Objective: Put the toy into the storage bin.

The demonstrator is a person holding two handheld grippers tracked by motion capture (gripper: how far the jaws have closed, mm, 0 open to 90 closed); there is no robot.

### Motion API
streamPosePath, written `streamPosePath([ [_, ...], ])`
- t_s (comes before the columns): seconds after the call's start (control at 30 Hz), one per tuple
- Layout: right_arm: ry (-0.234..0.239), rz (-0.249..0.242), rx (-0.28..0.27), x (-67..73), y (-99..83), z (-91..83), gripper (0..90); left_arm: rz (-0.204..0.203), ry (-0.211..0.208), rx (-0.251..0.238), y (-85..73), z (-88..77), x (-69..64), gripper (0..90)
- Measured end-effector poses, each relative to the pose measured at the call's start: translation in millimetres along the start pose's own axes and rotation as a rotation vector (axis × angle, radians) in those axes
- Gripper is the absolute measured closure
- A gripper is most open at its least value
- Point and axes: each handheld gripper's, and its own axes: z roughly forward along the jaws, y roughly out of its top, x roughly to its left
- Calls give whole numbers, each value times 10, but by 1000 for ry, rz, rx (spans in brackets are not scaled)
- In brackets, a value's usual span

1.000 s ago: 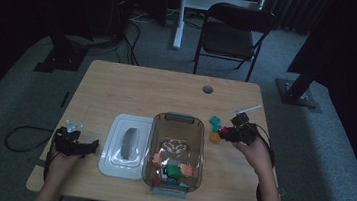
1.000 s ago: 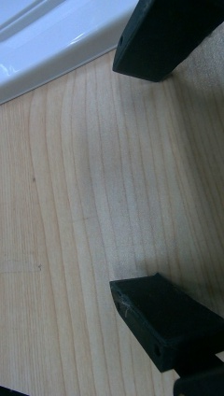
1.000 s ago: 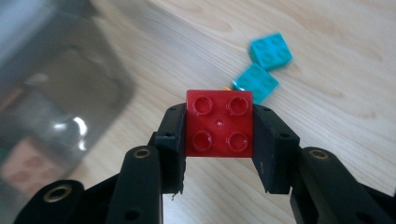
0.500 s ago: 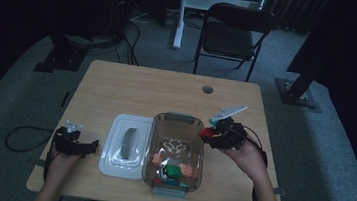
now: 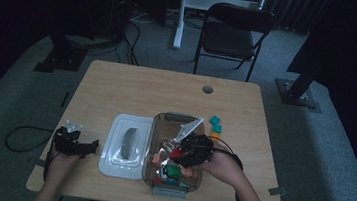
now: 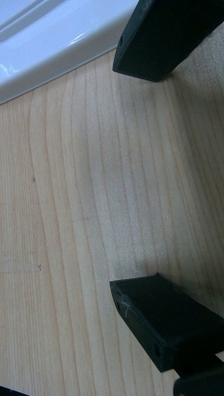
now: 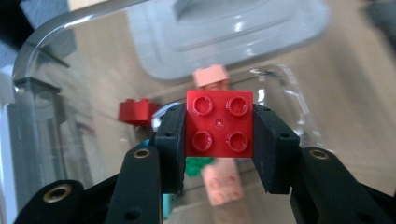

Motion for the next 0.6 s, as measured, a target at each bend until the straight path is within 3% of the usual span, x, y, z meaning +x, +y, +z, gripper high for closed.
streamPosePath([
  [0.13, 40, -47, 47, 102, 56, 155, 583, 0, 0, 0, 0, 0, 0, 9],
  [0.6, 56, -112, 161, 236, 55, 399, 576, 0, 0, 0, 0, 0, 0, 9],
])
